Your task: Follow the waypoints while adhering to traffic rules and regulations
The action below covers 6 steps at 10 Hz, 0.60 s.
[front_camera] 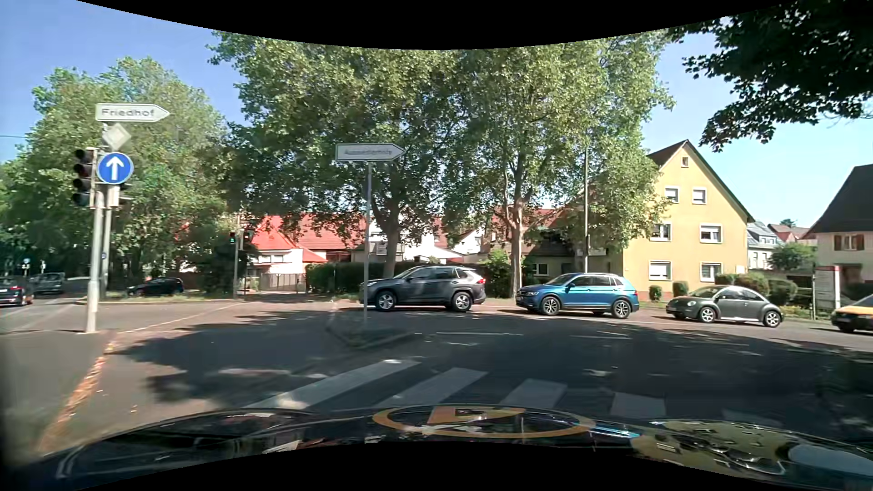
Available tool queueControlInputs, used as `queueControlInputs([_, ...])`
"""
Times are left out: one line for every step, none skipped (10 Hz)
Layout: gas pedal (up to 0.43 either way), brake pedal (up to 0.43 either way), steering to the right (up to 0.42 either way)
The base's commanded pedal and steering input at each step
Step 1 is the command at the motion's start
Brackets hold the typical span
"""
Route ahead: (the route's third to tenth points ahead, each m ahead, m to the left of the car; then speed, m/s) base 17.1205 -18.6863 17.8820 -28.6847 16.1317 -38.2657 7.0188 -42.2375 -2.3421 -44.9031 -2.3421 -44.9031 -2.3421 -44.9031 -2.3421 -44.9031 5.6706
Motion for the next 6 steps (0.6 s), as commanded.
queueControlInputs([0.02, 0.0, 0.248])
queueControlInputs([0.059, 0.0, 0.256])
queueControlInputs([0.059, 0.0, 0.269])
queueControlInputs([0.059, 0.0, 0.282])
queueControlInputs([0.059, 0.0, 0.289])
queueControlInputs([0.059, 0.0, 0.291])
